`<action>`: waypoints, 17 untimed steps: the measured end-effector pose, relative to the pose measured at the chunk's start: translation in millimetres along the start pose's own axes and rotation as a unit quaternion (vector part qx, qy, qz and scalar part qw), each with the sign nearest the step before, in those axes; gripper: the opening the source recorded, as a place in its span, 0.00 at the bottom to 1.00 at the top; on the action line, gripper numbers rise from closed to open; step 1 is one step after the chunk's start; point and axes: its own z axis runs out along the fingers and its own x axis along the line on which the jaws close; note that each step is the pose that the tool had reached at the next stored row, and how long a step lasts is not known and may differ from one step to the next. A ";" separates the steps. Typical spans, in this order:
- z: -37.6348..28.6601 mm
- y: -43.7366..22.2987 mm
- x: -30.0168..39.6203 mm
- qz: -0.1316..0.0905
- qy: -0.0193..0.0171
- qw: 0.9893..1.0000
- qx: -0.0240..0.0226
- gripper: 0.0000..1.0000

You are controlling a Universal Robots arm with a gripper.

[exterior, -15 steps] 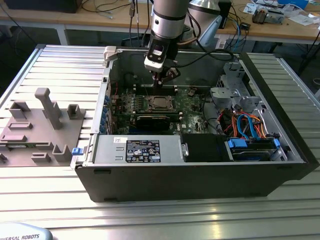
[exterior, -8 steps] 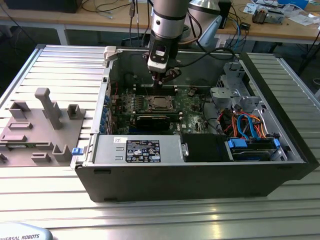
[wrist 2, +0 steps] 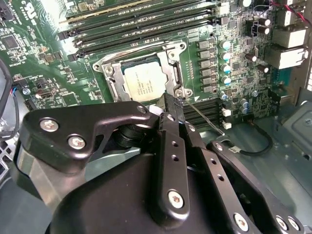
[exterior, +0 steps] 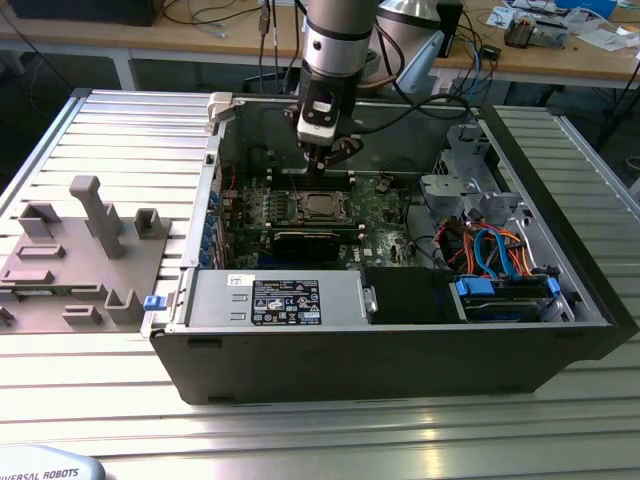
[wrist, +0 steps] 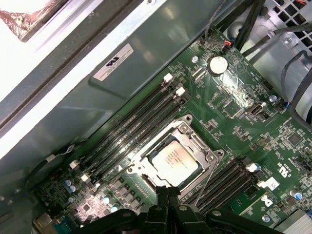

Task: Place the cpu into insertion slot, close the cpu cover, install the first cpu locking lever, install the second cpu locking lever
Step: 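Install the first cpu locking lever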

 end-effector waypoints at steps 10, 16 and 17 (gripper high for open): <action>0.0 0.0 0.0 -0.028 0.000 1.000 0.002 0.11; 0.0 0.0 0.0 -0.041 -0.001 0.999 0.003 0.11; 0.0 0.0 0.0 -0.043 -0.001 0.999 0.003 0.11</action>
